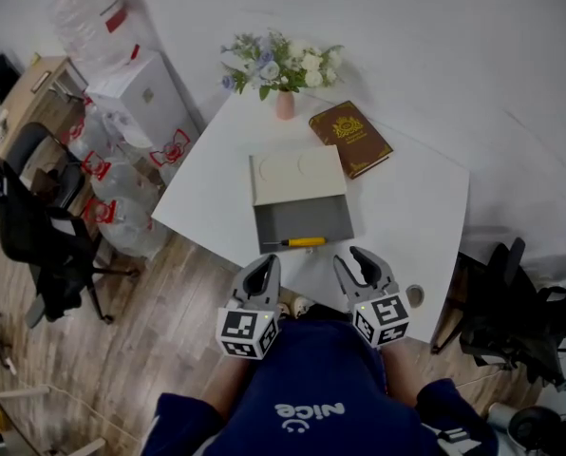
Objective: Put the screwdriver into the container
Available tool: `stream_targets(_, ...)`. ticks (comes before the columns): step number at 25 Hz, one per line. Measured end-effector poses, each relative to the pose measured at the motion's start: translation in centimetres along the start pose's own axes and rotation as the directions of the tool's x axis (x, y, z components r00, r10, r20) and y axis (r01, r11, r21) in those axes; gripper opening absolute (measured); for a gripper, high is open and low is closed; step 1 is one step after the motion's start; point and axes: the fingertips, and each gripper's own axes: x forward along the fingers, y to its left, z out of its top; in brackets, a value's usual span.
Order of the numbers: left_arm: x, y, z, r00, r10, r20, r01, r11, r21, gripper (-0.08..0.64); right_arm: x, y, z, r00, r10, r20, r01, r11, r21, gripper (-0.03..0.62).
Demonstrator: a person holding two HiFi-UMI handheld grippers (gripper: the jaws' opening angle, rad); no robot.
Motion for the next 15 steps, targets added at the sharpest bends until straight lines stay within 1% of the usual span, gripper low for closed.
stream_targets(1, -0.1, -0.2, 0.2, 1.0, -0.002, 0.007, 0.002, 1.0, -0.003, 0.015, -0.1, 0.1, 0.0, 1.0, 0.008, 0.008, -0.008, 1.0, 0.01, 0.158)
stream_targets(5, -0.2, -0.9, 0.7, 1.0, -0.019, 0.023, 0.018, 1.0, 0.009, 0.014, -0.5, 0.3, -0.6, 1.0, -0.01, -0.005, 0.01, 1.0, -0.009, 0.067)
stream_targets(6, -0.3, -1.0, 0.7, 0.999, -0.021, 0.025, 0.021, 1.0, 0.012, 0.014, -0.5, 0.2, -0.9, 1.0, -0.014, -0.012, 0.014, 1.0, -0.009, 0.055)
stream_targets(10, -0.4, -1.6, 0.6, 0.999, -0.031, 0.023, 0.03, 0.999, 0.017, 0.014, -1.1, -0.1, -1.4, 0.999, -0.039, -0.014, 0.039, 0.999, 0.004, 0.032)
stream_targets(14, -0.4, -1.8, 0.7, 0.999, -0.036, 0.027, 0.036, 0.999, 0.02, 0.015, -1.7, 0.0, -0.7, 0.999, 0.003, 0.038, -0.006, 0.997, 0.081, 0.021)
stream_targets(15, -0.4, -1.8, 0.7, 0.999, -0.037, 0.028, 0.036, 0.999, 0.021, 0.015, -1.7, 0.0, -0.6, 0.999, 0.001, 0.045, -0.005, 0.997, 0.081, 0.021)
